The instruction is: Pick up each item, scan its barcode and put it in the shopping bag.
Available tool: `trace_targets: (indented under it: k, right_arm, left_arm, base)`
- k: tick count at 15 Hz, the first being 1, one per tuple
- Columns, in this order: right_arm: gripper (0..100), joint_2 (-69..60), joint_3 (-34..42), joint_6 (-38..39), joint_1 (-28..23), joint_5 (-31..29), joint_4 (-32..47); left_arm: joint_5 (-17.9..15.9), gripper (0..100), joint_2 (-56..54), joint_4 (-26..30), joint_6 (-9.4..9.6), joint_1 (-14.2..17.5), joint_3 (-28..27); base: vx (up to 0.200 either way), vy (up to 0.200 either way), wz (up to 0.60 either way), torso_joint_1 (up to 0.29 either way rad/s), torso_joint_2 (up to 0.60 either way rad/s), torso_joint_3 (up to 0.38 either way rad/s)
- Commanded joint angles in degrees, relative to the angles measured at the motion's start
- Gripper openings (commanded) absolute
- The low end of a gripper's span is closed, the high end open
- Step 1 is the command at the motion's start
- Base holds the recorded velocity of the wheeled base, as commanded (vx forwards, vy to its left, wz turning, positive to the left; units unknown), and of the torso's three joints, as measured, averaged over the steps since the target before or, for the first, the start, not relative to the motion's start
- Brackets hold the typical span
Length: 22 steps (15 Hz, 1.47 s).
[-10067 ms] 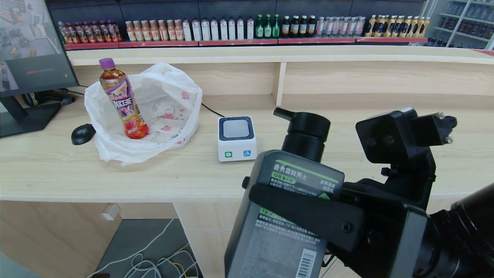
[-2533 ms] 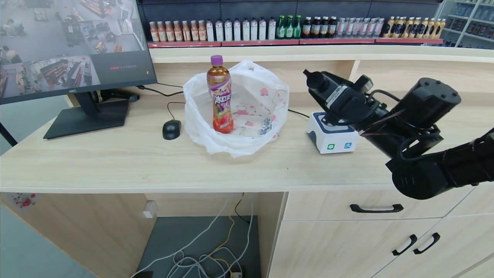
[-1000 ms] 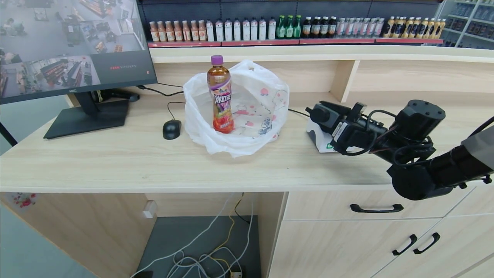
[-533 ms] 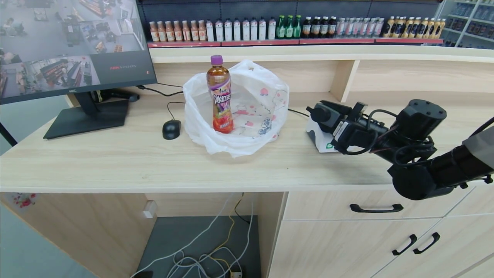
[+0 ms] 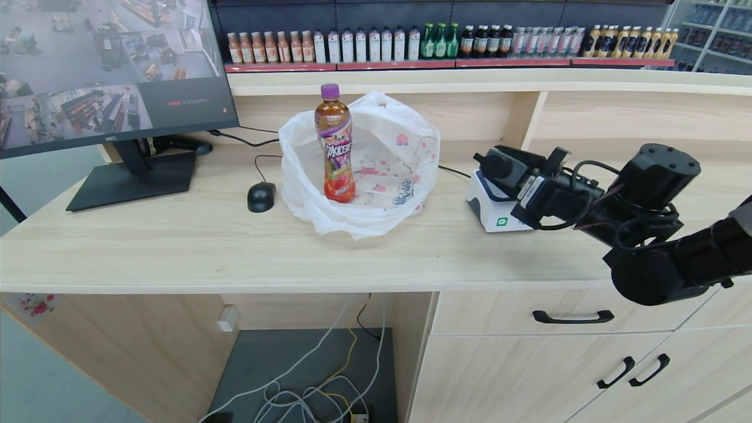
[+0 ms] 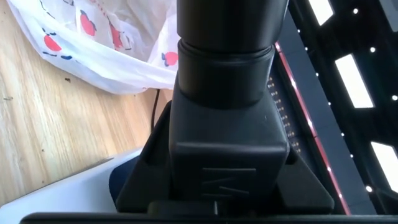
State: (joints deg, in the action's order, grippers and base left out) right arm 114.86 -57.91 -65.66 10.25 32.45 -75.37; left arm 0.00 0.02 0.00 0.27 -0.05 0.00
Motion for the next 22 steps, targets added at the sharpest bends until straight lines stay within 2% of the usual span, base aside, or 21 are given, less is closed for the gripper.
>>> trace_targets:
  k: [1,12,16,20,21,22]
  right_arm:
    - [0,-3.4,1.7,0.9,0.0,-0.3,0.0]
    - [0,-17.7,9.3,16.3,-0.9,-1.8,0.1]
    - [0,-22.3,16.5,28.7,1.0,-10.6,-1.4]
    - [0,-23.6,17.7,37.6,2.0,-12.6,-6.4]
    - [0,-24.1,19.1,39.0,2.2,-15.0,-7.7]
    - [0,-25.5,20.5,41.8,3.5,-22.9,-8.7]
  left_arm:
    - [0.0,100,0.0,0.0,0.0,0.0,0.0]
    - [0.0,100,0.0,0.0,0.0,0.0,0.0]
    - [0.0,100,0.0,0.0,0.0,0.0,0.0]
    - [0.0,100,0.0,0.0,0.08,0.0,0.0]
    - [0.0,100,0.0,0.0,0.08,0.0,0.0]
    - [0.0,100,0.0,0.0,0.0,0.0,0.0]
  base:
    - [0.0,0.0,0.0,0.0,0.0,0.0]
    - [0.0,0.0,0.0,0.0,0.0,0.0]
    - [0.0,0.0,0.0,0.0,0.0,0.0]
    - [0.0,0.0,0.0,0.0,0.0,0.0]
    - [0.0,0.0,0.0,0.0,0.0,0.0]
    - [0.0,0.0,0.0,0.0,0.0,0.0]
